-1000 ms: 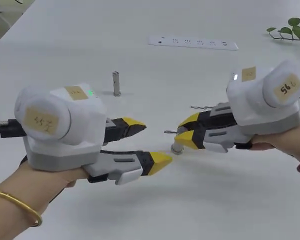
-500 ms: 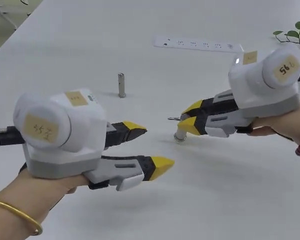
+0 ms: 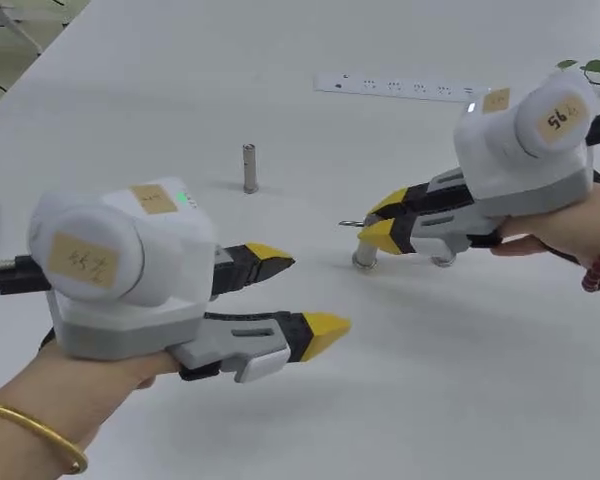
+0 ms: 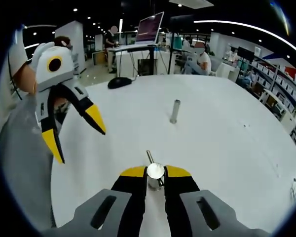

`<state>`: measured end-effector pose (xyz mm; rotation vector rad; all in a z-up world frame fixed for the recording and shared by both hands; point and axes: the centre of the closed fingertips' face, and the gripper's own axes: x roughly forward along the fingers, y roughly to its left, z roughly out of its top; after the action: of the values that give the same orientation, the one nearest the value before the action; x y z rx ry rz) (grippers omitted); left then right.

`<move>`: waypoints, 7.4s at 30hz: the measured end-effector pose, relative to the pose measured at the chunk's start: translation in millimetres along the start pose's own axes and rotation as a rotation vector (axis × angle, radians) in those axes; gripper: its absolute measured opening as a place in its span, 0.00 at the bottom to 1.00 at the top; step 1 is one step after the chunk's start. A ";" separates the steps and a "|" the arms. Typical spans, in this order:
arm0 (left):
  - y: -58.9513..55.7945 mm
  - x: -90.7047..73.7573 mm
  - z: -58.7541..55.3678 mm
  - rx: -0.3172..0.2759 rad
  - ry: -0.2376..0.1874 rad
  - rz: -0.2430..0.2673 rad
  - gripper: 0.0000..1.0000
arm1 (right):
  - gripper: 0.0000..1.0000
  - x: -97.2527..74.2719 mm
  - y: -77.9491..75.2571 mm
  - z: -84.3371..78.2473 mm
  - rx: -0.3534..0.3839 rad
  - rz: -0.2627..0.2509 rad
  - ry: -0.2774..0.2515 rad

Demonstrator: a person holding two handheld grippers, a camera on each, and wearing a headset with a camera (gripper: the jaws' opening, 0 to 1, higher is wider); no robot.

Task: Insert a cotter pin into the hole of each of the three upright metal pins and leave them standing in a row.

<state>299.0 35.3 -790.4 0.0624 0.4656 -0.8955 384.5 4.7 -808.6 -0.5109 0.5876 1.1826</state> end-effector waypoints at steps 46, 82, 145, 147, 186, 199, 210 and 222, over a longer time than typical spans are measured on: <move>2.2 1.7 0.0 -0.018 -0.004 0.000 0.45 | 0.15 5.1 -13.2 -9.0 0.032 0.011 0.014; 13.4 -27.2 13.8 -0.045 -0.072 0.098 0.67 | 0.34 21.8 -17.2 68.2 0.092 -0.029 -0.154; 43.2 -54.5 -2.7 -0.136 -0.069 0.252 0.85 | 0.10 117.4 -50.3 92.0 0.282 -0.223 -0.227; 43.1 -54.7 -2.7 -0.135 -0.069 0.253 0.85 | 0.10 116.1 -45.8 91.5 0.278 -0.221 -0.221; 28.7 -62.4 12.4 -0.117 -0.100 0.263 0.82 | 0.10 46.8 32.6 53.6 0.252 -0.216 -0.198; 20.0 -60.4 13.6 -0.122 -0.111 0.250 0.80 | 0.10 21.1 44.7 30.5 0.269 -0.271 -0.183; 13.8 -56.9 12.9 -0.114 -0.104 0.237 0.79 | 0.10 3.8 42.5 9.4 0.311 -0.334 -0.169; 10.5 -53.2 14.3 -0.108 -0.100 0.222 0.78 | 0.10 -4.6 42.7 -7.2 0.322 -0.379 -0.151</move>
<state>283.9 77.7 -756.9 -0.0292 0.4043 -0.6519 341.5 9.6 -813.6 -0.2401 0.5119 0.7408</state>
